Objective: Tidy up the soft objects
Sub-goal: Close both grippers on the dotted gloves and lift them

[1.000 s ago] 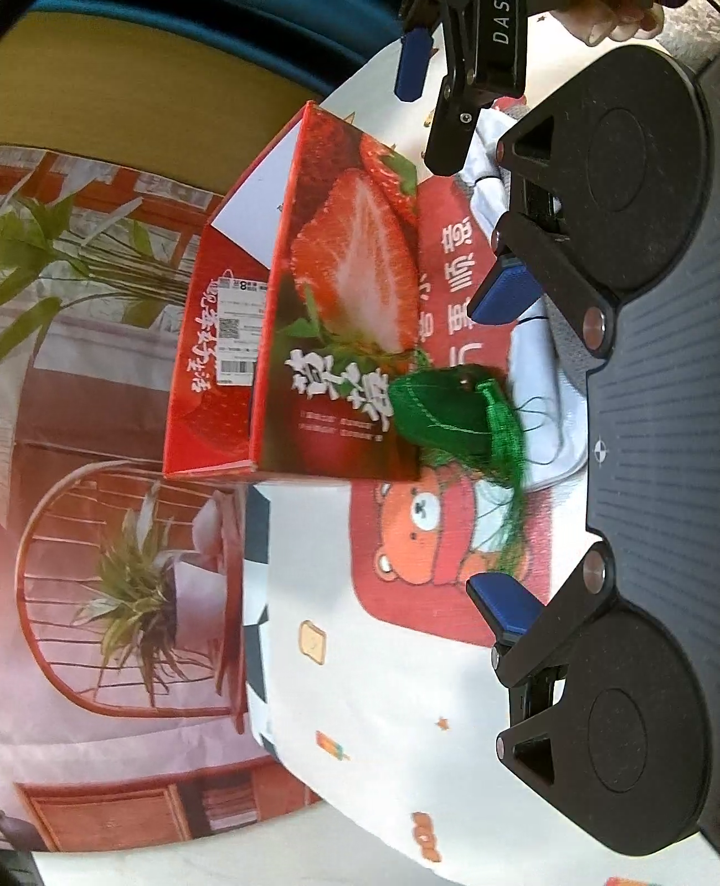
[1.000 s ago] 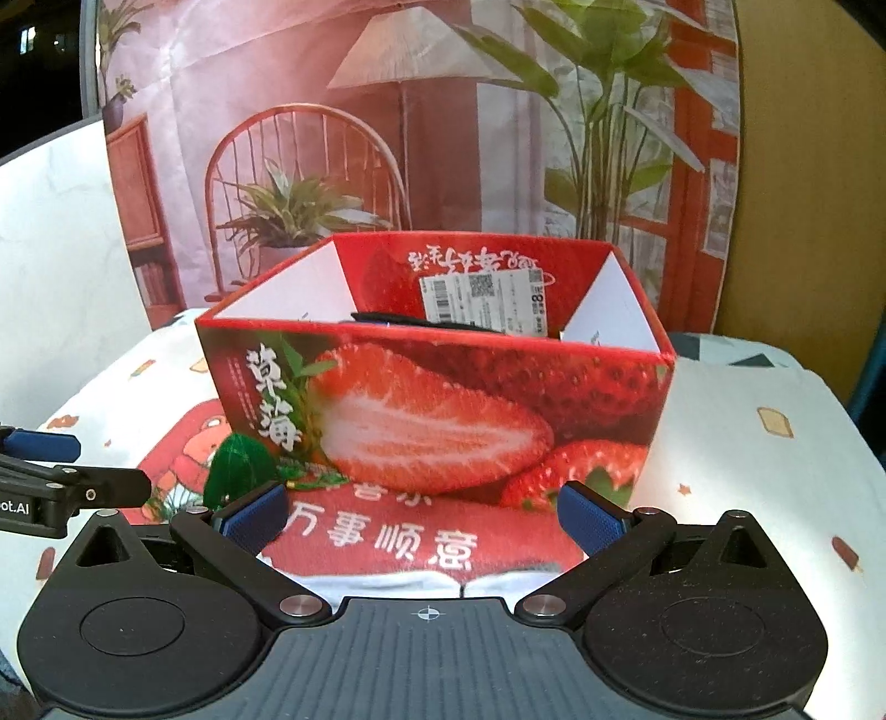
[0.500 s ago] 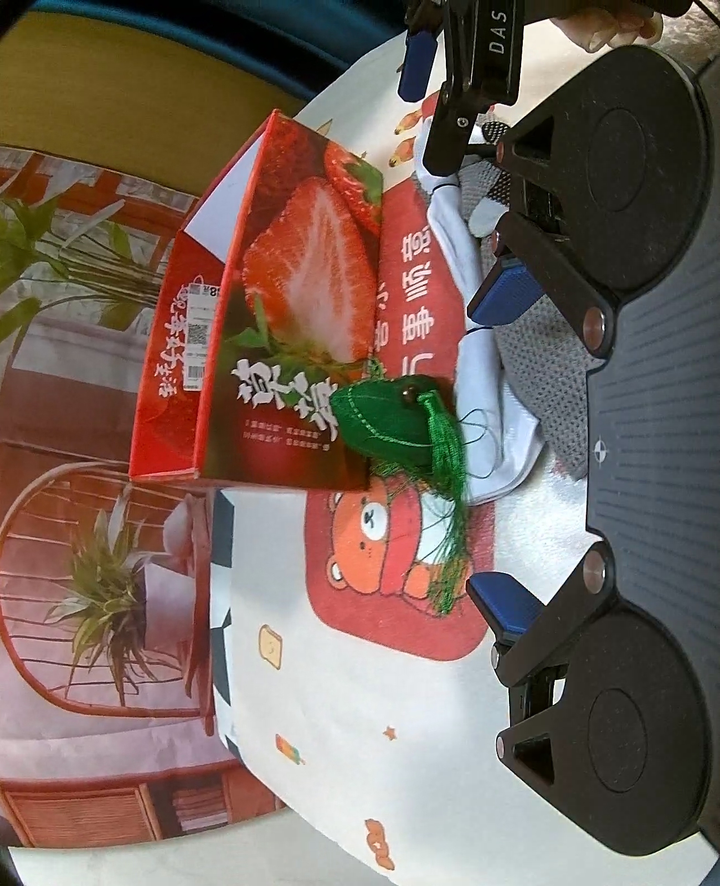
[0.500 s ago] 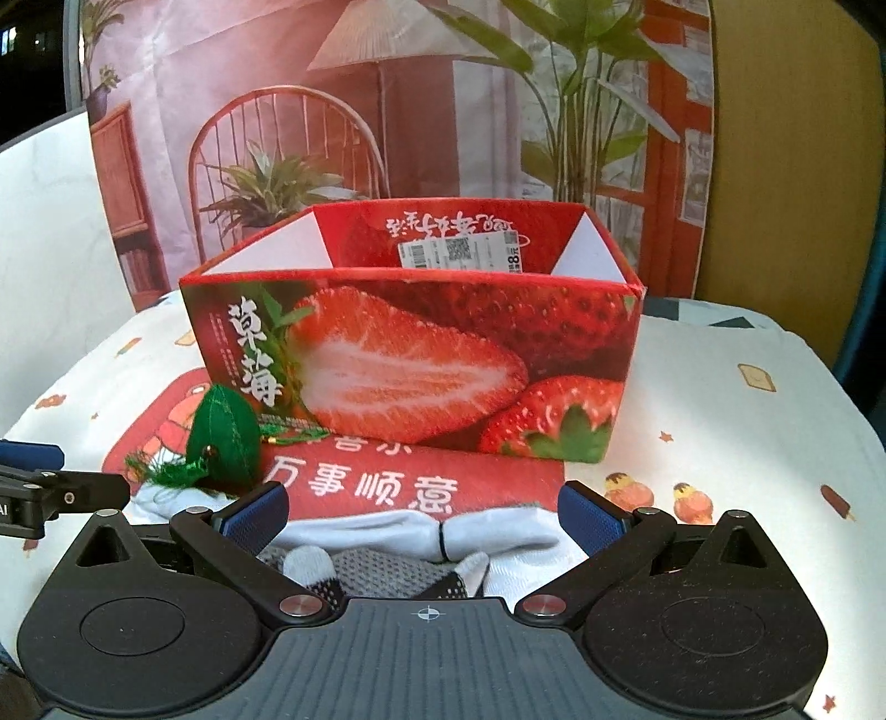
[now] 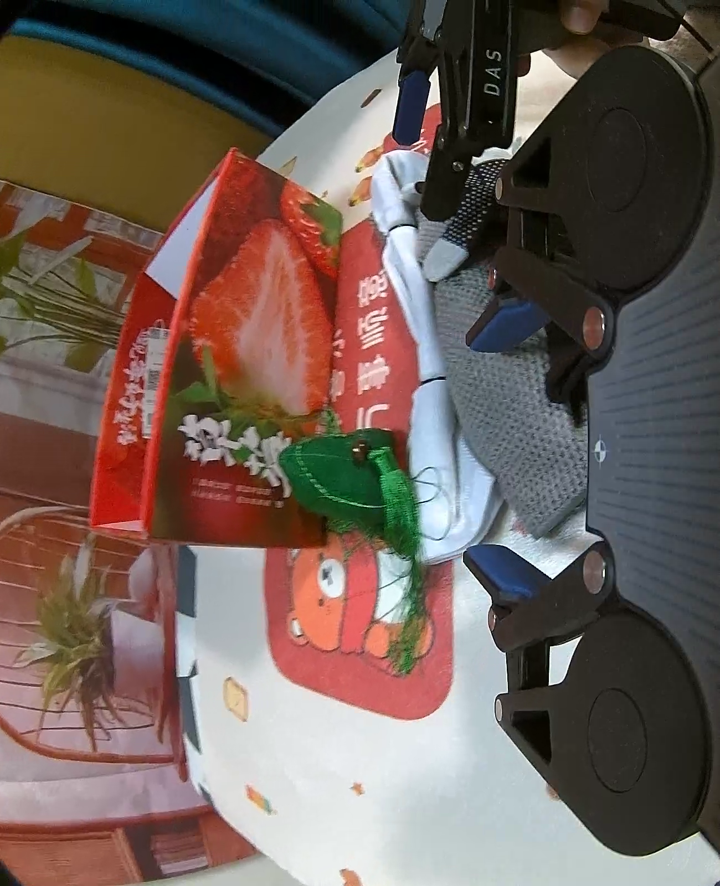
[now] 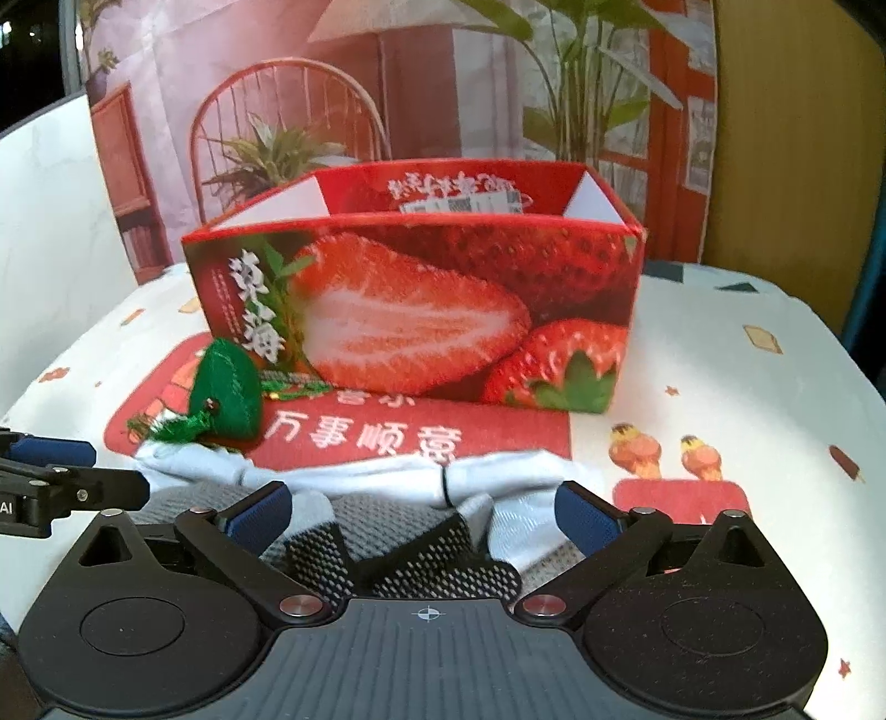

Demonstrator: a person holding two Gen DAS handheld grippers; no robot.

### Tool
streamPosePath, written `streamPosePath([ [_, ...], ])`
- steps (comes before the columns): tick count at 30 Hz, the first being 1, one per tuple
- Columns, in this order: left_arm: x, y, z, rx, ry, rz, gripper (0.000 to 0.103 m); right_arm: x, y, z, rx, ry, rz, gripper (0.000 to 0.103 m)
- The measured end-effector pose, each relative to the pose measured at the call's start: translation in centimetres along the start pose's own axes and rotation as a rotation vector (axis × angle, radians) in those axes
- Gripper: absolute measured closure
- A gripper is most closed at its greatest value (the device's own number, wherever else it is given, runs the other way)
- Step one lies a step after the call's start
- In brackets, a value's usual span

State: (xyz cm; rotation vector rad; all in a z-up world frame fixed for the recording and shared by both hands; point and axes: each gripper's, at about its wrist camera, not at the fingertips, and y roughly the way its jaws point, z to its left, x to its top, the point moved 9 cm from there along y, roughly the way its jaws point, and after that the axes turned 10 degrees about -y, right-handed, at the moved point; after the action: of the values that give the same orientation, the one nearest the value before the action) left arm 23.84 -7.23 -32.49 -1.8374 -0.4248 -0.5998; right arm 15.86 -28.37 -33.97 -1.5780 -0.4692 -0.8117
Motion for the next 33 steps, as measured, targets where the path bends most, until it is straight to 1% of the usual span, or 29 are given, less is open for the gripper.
streamPosePath([
  [6,-0.7,0.8,0.2,-0.007,-0.011,0.046,0.024,-0.8,0.0,-0.8,-0.006,0.032,0.018,0.007],
  [13,-1.0,1.0,0.1,-0.010,-0.009,0.060,0.025,-1.1,0.2,-1.2,-0.013,0.045,0.030,0.011],
  [18,-1.3,1.3,-0.4,-0.004,0.021,0.071,0.024,-1.1,0.3,-1.2,-0.011,0.042,0.034,0.011],
  [21,-1.5,1.6,-0.3,0.003,0.019,0.077,0.024,-1.2,0.5,-0.9,-0.006,0.033,0.042,0.011],
  [28,-0.8,0.8,0.2,0.006,-0.008,0.052,0.025,-0.8,0.1,-0.8,-0.005,0.024,0.021,0.011],
  [33,-0.6,-0.9,0.0,0.005,-0.013,0.012,0.027,-0.9,-0.7,-0.7,0.004,0.030,0.009,0.013],
])
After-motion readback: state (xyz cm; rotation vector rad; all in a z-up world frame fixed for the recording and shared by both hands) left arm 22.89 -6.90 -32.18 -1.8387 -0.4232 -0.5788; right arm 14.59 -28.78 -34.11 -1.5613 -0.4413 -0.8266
